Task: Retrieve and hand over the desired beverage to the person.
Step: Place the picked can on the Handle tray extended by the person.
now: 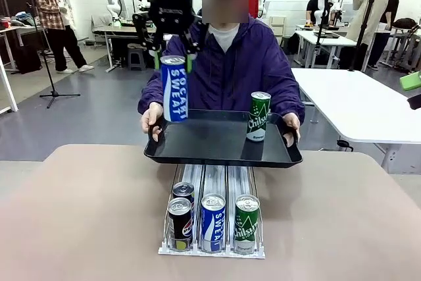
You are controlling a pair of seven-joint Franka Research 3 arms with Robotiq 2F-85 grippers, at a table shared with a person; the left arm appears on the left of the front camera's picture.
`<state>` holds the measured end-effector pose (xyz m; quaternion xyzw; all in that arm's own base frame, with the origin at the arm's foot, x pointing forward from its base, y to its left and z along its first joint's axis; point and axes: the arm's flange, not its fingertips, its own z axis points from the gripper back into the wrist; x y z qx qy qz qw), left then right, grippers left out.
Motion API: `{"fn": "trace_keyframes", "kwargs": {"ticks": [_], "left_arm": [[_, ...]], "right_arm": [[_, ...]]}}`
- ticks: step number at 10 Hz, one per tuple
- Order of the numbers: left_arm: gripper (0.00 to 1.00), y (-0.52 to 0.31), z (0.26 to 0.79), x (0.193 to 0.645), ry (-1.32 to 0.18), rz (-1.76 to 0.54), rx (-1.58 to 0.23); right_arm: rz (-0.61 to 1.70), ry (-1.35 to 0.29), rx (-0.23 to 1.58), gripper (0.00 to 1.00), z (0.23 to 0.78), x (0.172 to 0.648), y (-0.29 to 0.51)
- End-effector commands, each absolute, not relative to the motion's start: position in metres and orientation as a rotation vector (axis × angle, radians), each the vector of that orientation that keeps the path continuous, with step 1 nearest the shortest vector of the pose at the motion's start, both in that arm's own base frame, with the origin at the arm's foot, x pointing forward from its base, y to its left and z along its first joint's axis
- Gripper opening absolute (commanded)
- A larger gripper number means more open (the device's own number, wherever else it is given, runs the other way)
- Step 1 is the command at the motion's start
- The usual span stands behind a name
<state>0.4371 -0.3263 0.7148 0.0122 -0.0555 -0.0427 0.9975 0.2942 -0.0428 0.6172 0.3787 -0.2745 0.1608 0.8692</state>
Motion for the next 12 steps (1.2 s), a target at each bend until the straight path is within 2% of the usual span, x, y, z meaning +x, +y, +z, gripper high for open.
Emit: {"fn": "trace_keyframes", "kwargs": {"ticks": [1,3,4,8,12], "left_arm": [[0.58,-0.325,0.734,0.474,-0.07,-0.063,-0.017],[0.58,-0.312,0.737,0.485,-0.053,-0.103,-0.039],[0.58,-0.307,0.714,0.48,-0.082,-0.045,-0.003],[0.58,-0.307,0.714,0.48,-0.082,-0.045,-0.003],[0.58,-0.321,0.688,0.521,-0.109,-0.16,0.035]], "right_arm": [[0.338,-0.574,0.777,1.0,0.615,0.295,-0.042],[0.338,-0.574,0.777,1.0,0.615,0.295,-0.042],[0.338,-0.574,0.777,1.0,0.615,0.295,-0.042],[0.338,-0.574,0.777,1.0,0.615,0.295,-0.042],[0.338,-0.574,0.777,1.0,0.615,0.295,-0.042]]}}
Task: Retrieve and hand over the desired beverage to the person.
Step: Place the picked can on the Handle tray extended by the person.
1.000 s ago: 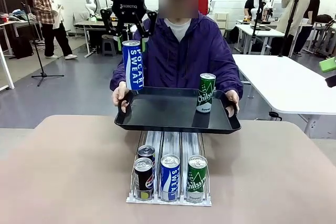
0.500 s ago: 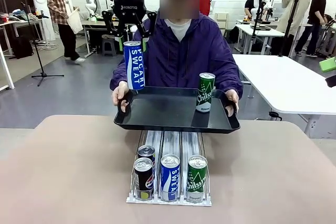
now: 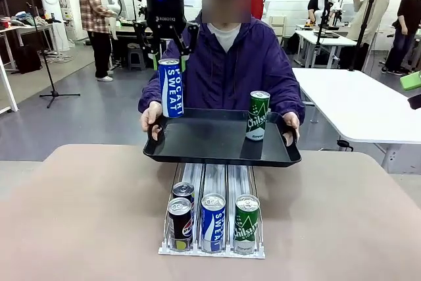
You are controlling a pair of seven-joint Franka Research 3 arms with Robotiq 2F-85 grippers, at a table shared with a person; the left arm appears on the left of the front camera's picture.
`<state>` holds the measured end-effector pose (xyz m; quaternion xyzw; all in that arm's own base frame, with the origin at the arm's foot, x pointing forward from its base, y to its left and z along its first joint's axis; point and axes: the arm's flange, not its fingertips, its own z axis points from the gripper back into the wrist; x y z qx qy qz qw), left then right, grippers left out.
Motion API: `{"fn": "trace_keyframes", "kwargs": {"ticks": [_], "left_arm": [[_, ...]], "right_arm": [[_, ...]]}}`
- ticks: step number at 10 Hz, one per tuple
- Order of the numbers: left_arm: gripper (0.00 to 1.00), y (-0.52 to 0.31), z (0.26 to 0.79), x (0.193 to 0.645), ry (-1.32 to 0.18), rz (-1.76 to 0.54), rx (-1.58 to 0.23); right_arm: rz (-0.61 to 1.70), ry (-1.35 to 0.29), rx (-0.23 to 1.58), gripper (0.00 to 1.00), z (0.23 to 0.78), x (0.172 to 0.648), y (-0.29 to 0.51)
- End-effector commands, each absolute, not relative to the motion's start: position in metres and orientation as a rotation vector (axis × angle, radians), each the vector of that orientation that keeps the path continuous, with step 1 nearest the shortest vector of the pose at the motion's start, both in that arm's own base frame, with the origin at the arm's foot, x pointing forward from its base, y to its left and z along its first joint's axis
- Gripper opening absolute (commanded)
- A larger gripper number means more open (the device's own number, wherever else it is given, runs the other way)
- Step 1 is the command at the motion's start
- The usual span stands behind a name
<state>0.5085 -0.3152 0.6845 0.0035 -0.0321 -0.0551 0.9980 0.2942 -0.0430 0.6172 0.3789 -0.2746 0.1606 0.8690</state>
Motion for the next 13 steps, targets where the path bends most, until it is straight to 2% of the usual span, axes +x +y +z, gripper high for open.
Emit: {"fn": "trace_keyframes", "kwargs": {"ticks": [1,3,5,13], "left_arm": [[0.58,-0.326,0.684,0.533,-0.103,-0.175,0.057],[0.58,-0.335,0.675,0.559,-0.091,-0.211,0.103],[0.58,-0.341,0.663,0.581,-0.067,-0.234,0.075],[0.58,-0.346,0.617,0.606,-0.028,-0.279,0.063]], "right_arm": [[0.338,-0.574,0.777,1.0,0.615,0.295,-0.042],[0.338,-0.574,0.777,1.0,0.615,0.295,-0.042],[0.338,-0.574,0.777,1.0,0.615,0.295,-0.042],[0.338,-0.574,0.777,1.0,0.615,0.295,-0.042]]}}
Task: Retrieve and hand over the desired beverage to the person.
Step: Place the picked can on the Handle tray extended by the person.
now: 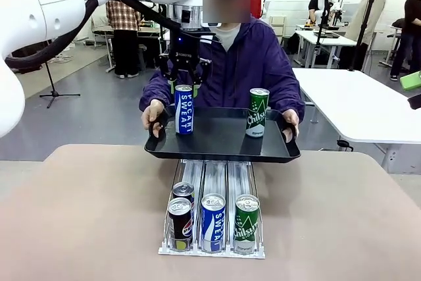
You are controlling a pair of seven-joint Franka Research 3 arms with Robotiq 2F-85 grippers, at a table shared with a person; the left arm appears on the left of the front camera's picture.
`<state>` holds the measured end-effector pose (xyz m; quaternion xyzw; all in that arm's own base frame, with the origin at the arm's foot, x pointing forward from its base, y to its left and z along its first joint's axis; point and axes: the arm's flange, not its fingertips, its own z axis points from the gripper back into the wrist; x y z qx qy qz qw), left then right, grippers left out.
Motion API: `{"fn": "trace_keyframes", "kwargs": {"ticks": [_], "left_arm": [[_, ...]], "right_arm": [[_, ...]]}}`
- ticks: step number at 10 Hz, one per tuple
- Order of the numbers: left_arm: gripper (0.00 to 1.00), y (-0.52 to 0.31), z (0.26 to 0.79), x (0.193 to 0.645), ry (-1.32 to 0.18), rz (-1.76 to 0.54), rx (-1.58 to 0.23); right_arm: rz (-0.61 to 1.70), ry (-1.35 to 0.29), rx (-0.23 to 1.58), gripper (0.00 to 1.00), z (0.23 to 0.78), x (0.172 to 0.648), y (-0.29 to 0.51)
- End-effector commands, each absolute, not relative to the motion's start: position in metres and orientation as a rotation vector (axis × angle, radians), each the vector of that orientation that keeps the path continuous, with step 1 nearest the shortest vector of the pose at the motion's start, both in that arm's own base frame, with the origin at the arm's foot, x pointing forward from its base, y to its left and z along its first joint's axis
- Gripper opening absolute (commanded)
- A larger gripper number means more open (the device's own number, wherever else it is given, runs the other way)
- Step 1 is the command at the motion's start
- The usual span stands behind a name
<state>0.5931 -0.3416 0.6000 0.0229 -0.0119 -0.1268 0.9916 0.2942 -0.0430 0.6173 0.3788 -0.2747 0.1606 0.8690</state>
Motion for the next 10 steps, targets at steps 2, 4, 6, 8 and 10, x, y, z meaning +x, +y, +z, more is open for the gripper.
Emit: {"fn": "trace_keyframes", "kwargs": {"ticks": [2,4,6,8,10], "left_arm": [[1.0,-0.346,0.619,0.606,-0.022,-0.303,0.053],[1.0,-0.344,0.62,0.606,-0.016,-0.307,0.051],[1.0,-0.344,0.621,0.605,-0.011,-0.314,0.048],[1.0,-0.343,0.624,0.604,-0.009,-0.319,0.044],[1.0,-0.341,0.629,0.598,-0.004,-0.31,0.04]], "right_arm": [[0.338,-0.574,0.777,1.0,0.615,0.295,-0.042],[0.338,-0.574,0.777,1.0,0.615,0.295,-0.042],[0.338,-0.574,0.777,1.0,0.615,0.295,-0.042],[0.338,-0.574,0.777,1.0,0.615,0.295,-0.042],[0.338,-0.574,0.777,1.0,0.615,0.295,-0.042]]}}
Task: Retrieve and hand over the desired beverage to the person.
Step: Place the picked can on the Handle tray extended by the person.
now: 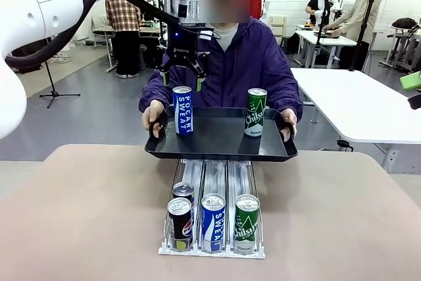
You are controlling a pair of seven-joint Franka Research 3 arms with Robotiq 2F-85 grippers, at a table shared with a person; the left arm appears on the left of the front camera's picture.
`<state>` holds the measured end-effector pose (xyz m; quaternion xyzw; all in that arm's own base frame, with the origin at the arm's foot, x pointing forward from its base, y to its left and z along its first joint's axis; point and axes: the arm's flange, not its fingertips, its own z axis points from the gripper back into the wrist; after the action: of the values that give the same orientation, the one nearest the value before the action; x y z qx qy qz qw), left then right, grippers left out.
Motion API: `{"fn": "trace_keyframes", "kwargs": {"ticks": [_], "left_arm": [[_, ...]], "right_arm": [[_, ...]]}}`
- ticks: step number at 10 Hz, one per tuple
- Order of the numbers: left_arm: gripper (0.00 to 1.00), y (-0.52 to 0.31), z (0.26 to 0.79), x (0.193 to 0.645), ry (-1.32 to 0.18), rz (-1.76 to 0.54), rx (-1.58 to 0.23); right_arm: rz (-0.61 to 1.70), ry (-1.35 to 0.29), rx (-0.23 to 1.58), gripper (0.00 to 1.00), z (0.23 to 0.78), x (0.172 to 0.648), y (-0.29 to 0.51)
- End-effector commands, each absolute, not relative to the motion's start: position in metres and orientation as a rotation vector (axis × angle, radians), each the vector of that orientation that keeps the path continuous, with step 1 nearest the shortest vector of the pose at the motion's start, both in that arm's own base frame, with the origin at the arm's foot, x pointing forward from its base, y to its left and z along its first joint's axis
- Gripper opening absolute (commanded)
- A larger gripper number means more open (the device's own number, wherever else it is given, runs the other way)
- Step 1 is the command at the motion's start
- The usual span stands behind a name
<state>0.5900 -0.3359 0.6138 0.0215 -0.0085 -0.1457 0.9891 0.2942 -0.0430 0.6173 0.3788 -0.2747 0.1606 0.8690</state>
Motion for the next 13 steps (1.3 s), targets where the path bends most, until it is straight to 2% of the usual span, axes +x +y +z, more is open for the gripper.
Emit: {"fn": "trace_keyframes", "kwargs": {"ticks": [1,4,8,10,13], "left_arm": [[1.0,-0.335,0.635,0.584,0.001,-0.326,0.042],[1.0,-0.277,0.65,0.498,-0.1,-0.434,0.047],[1.0,-0.193,0.647,0.409,-0.193,-0.513,-0.025],[1.0,-0.181,0.651,0.384,-0.276,-0.474,-0.038],[1.0,-0.178,0.659,0.378,-0.307,-0.465,-0.077]], "right_arm": [[0.338,-0.574,0.777,1.0,0.615,0.295,-0.042],[0.338,-0.574,0.777,1.0,0.615,0.295,-0.042],[0.338,-0.574,0.777,1.0,0.615,0.295,-0.042],[0.338,-0.574,0.777,1.0,0.615,0.295,-0.042],[0.338,-0.574,0.777,1.0,0.615,0.295,-0.042]]}}
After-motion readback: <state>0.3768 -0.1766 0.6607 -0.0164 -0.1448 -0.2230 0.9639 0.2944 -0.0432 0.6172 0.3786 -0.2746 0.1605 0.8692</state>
